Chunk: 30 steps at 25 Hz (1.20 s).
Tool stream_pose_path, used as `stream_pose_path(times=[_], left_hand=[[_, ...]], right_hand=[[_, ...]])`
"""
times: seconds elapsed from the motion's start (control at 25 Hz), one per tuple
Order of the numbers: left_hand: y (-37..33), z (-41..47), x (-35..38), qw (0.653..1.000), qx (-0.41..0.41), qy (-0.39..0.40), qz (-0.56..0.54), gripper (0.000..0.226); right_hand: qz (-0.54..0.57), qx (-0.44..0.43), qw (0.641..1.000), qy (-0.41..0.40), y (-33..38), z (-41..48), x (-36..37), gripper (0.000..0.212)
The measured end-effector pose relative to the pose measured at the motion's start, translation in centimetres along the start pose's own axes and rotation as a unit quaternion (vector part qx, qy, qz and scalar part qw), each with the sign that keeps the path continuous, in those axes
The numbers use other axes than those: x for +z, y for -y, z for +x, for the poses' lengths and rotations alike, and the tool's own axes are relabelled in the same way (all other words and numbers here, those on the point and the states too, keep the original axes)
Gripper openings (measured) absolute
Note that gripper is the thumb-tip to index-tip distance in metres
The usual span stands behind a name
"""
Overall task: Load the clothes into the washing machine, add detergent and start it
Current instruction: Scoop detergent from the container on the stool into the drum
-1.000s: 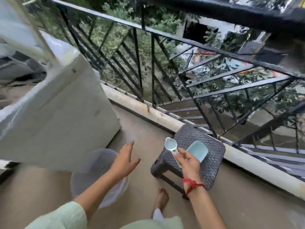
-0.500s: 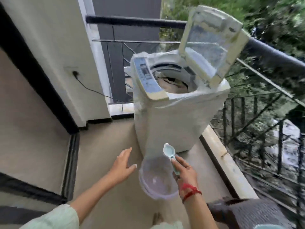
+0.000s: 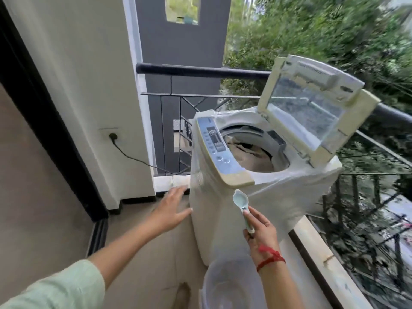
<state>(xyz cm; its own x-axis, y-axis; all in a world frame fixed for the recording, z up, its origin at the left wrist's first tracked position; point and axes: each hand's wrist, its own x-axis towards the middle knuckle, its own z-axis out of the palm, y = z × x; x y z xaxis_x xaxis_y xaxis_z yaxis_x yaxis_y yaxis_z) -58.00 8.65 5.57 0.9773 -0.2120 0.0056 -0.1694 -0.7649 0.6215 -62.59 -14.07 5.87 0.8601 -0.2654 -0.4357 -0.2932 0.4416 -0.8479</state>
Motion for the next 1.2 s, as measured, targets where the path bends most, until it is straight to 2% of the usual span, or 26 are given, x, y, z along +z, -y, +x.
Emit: stream_pose_path(times=[0.2, 0.32, 0.52, 0.76, 1.04, 1.2], left_hand=[[-1.2, 16.9, -1.2, 0.993, 0.104, 0.045, 0.035, 0.073], [-2.6, 25.2, -1.1, 0.985, 0.142, 0.085, 0.046, 0.069], [-4.6, 35.8, 1.1, 0.968, 0.204, 0.128, 0.063, 0.065], [-7.3, 48.7, 6.2, 0.931, 0.275, 0.222, 0.089, 0.071], [-9.3, 59.3, 13.5, 0.931, 0.179, 0.317, -0.043, 0.071], [-9.3, 59.3, 17.3, 0.907, 0.036, 0.379, -0.180, 0.083]], right_hand=[[0.083, -0.039, 0.991, -0.096, 4.7, 11.1, 2.8, 0.018], [0.096, -0.067, 0.986, -0.121, 7.9, 16.5, 4.4, 0.017], [0.122, -0.106, 0.972, -0.171, 11.3, 23.8, 4.4, 0.017], [0.150, -0.105, 0.939, -0.290, 13.8, 33.3, 3.2, 0.015], [0.127, -0.107, 0.893, -0.418, 14.9, 43.3, 3.0, 0.014], [0.047, -0.154, 0.863, -0.478, 15.3, 45.2, 3.5, 0.024]])
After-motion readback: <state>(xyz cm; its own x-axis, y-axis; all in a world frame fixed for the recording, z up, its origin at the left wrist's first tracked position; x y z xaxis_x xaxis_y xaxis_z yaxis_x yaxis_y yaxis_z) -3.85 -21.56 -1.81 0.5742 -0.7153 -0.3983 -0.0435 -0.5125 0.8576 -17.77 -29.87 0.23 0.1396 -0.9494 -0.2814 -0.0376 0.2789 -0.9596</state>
